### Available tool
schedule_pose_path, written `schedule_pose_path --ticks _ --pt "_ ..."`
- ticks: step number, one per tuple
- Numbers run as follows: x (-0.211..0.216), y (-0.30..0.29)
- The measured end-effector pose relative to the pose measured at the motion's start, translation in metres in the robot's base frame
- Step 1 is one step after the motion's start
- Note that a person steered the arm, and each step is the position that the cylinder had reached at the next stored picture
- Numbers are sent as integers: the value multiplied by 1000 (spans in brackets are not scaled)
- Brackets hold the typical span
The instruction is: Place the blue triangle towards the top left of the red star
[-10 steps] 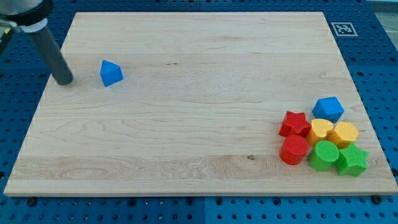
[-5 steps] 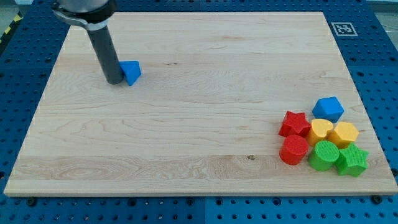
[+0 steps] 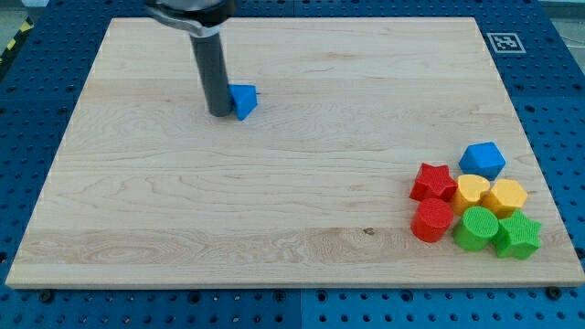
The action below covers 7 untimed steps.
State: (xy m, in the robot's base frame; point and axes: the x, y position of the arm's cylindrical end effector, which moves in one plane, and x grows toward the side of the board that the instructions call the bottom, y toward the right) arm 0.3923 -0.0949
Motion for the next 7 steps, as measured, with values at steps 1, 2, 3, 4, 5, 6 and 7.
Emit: schedule_pose_path --ticks 1,2,3,4,5,6,7 --pt "-2 0" --pt "-17 7" --pt "-23 38" --pt "-23 52" --pt "-23 70" --pt "-23 70" --pt "-23 96"
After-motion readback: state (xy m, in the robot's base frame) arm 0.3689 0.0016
